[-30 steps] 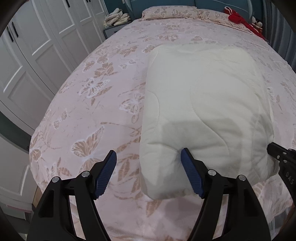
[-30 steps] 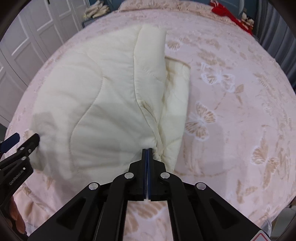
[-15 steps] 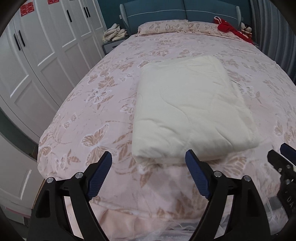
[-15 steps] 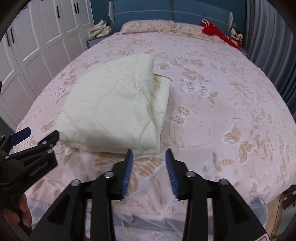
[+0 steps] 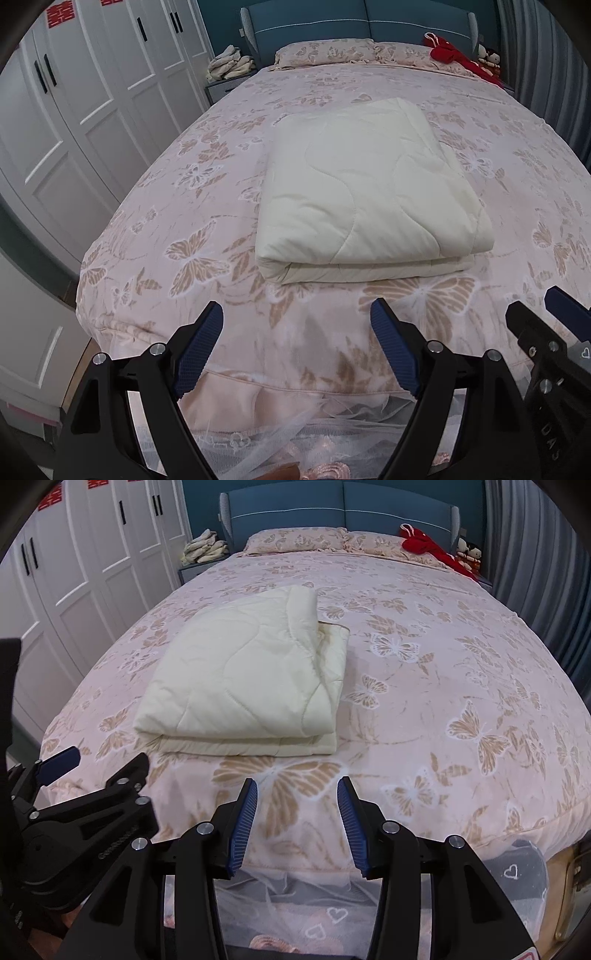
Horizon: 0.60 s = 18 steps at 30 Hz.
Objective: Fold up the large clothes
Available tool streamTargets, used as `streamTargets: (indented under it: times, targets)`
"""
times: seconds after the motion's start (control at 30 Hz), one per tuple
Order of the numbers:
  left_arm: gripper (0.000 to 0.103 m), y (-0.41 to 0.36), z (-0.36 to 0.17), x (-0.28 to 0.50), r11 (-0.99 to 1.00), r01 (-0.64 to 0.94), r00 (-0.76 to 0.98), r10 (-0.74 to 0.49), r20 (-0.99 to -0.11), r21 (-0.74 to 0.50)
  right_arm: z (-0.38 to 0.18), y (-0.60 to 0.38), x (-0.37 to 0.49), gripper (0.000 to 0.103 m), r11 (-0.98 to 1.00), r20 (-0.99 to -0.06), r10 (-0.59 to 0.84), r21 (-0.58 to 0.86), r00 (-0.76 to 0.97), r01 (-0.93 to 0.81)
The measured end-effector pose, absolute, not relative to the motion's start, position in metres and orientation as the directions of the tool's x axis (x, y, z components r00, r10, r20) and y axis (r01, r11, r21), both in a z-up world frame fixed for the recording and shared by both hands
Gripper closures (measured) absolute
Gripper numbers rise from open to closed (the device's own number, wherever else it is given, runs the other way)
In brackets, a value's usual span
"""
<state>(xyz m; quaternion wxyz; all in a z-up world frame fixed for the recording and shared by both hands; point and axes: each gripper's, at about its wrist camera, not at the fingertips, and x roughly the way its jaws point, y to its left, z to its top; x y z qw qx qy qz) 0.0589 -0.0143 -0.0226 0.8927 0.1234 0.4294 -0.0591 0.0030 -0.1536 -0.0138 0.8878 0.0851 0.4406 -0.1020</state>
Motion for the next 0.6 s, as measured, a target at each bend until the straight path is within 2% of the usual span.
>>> streamTargets:
  times: [0.1,0.17,0.43,0.6]
  targets:
    - [0.015,-0.009,-0.021,0.054,0.967,0.199,0.626,0.0,-0.78,0.16,-0.011,-0.149,-0.004,0.05,0.966,-0.789,-0.115,0.052,0.603,0.252]
    - [0.015,-0.007,-0.021,0.049,0.968,0.194,0.632,0.001,-0.775,0.16,-0.01,-0.148,-0.007,0.048,0.966,-0.786,-0.121,0.048,0.607,0.255]
    - [0.014,0.001,-0.022,0.036,0.967,0.189,0.637,0.012,-0.771,0.171,-0.011,-0.147,-0.018,0.025,0.96,-0.777,-0.127,0.06,0.617,0.273]
    - [0.014,0.008,-0.025,0.032,0.972,0.177,0.629,0.012,-0.777,0.158,-0.01,-0.143,-0.024,0.018,0.961,-0.768,-0.138,0.049,0.625,0.272]
